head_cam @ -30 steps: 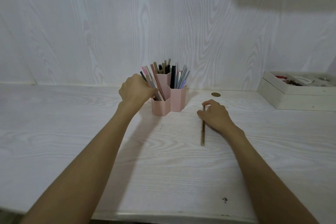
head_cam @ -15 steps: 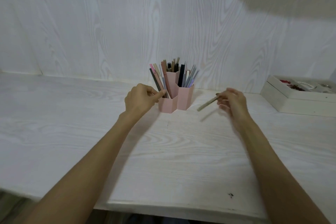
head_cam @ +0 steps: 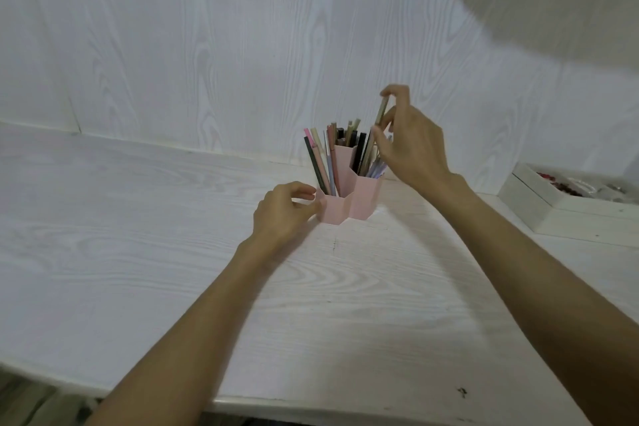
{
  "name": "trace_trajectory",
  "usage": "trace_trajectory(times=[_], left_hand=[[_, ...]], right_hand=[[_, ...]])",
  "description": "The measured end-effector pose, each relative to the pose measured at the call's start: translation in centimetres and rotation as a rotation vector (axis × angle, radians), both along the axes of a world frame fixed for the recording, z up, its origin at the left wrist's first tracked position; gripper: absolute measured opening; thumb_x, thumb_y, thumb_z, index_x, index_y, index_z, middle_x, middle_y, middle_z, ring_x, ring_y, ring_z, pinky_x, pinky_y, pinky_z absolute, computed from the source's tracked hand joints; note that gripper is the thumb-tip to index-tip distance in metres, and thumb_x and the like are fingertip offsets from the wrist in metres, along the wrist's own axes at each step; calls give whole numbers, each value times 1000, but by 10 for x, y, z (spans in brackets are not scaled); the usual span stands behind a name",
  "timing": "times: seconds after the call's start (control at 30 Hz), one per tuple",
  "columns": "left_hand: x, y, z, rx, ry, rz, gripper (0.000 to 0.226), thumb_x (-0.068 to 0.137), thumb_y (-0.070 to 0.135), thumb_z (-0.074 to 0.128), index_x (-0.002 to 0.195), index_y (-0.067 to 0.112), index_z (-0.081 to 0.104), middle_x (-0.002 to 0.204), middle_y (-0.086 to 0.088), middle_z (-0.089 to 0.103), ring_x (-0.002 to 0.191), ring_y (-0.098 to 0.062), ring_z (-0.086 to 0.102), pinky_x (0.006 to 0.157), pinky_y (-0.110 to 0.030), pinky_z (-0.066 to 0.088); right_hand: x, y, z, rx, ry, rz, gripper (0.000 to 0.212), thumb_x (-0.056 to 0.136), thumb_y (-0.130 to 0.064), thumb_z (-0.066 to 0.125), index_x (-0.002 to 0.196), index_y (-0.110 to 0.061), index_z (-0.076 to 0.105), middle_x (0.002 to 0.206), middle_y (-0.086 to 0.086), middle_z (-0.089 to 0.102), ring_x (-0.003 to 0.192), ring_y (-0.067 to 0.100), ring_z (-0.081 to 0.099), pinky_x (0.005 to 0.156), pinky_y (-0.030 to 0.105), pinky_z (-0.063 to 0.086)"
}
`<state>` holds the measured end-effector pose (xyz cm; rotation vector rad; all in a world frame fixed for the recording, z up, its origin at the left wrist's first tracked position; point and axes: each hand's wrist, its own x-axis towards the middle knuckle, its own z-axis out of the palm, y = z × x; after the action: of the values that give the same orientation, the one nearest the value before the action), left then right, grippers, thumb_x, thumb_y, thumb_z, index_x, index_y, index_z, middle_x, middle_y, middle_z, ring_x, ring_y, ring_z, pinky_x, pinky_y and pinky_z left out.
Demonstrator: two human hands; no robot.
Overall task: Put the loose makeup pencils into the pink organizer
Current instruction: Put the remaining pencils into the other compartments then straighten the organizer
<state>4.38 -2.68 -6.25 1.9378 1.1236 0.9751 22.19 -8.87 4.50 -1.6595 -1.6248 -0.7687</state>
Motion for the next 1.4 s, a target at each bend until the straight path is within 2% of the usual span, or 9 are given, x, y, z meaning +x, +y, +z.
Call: trace_trajectory(times=[0.3, 0.47, 0.53, 0.63, 0.77, 0.93, 1.03, 1.2, 1.4], left_hand=[[-1, 1, 4, -33, -24, -14, 20, 82, 43, 66, 100, 33, 69, 103, 14, 72, 92, -9, 67, 74, -26, 44], [-7, 7, 9, -142, -21, -49, 43, 79, 38, 73, 119, 24, 63, 116, 8, 67, 105, -15, 63, 93, -39, 51], [-10, 14, 14, -213, 31, -94, 53, 78, 35, 76, 125, 19, 59, 122, 2, 65, 109, -20, 62, 95, -44, 51], [-7, 24, 25, -252, 169, -154, 69, 77, 33, 78, 136, 12, 49, 132, -3, 57, 116, -23, 58, 100, -44, 47], [8, 22, 32, -240, 322, -213, 83, 71, 34, 82, 140, 11, 42, 136, -5, 54, 116, -24, 58, 99, -40, 47], [21, 5, 20, -158, 289, -119, 82, 50, 67, 74, 115, 21, 56, 104, 7, 67, 92, -16, 66, 79, -32, 55], [23, 0, 22, -71, 272, -58, 81, 43, 81, 57, 102, 25, 62, 91, 11, 68, 84, -13, 68, 69, -27, 52], [23, 6, 22, -22, 291, -67, 59, 56, 64, 73, 102, 28, 66, 95, 11, 72, 82, -10, 67, 56, -19, 42], [51, 15, 44, 72, 339, -86, 43, 64, 49, 81, 97, 27, 65, 102, 8, 72, 87, -12, 67, 65, -25, 44]], right_hand=[[10, 11, -10, -115, 81, -56, 32, 92, -34, 52, 116, -20, 67, 106, 2, 61, 104, 20, 47, 82, 26, 32], [29, -8, -4, 7, 418, 46, 31, 97, -23, 43, 126, -23, 54, 106, -3, 56, 89, 9, 48, 72, 15, 35], [40, -15, -18, 29, 654, -64, 32, 94, -9, 44, 124, -17, 53, 114, 5, 60, 86, 13, 51, 73, 23, 44], [51, -22, -44, -419, 935, -120, 53, 84, 0, 57, 134, -12, 41, 130, 12, 52, 105, 22, 53, 92, 37, 46], [36, -20, -65, -802, 1044, 130, 91, 73, -8, 78, 145, -14, 24, 145, 6, 37, 130, 22, 38, 100, 31, 38], [15, -6, -78, -554, 1073, 192, 53, 70, -22, 81, 110, -23, 47, 126, 2, 54, 106, 17, 52, 72, 17, 44], [11, -3, -81, -435, 1050, 125, 57, 70, -29, 81, 117, -16, 51, 118, 0, 57, 100, 17, 56, 66, 17, 48], [10, -1, -87, -329, 993, 58, 38, 71, -30, 80, 100, -15, 61, 114, 2, 66, 106, 20, 62, 90, 36, 53], [35, -12, -68, -197, 1009, 55, 46, 71, -24, 81, 112, -13, 64, 118, 7, 67, 107, 20, 63, 86, 28, 51]])
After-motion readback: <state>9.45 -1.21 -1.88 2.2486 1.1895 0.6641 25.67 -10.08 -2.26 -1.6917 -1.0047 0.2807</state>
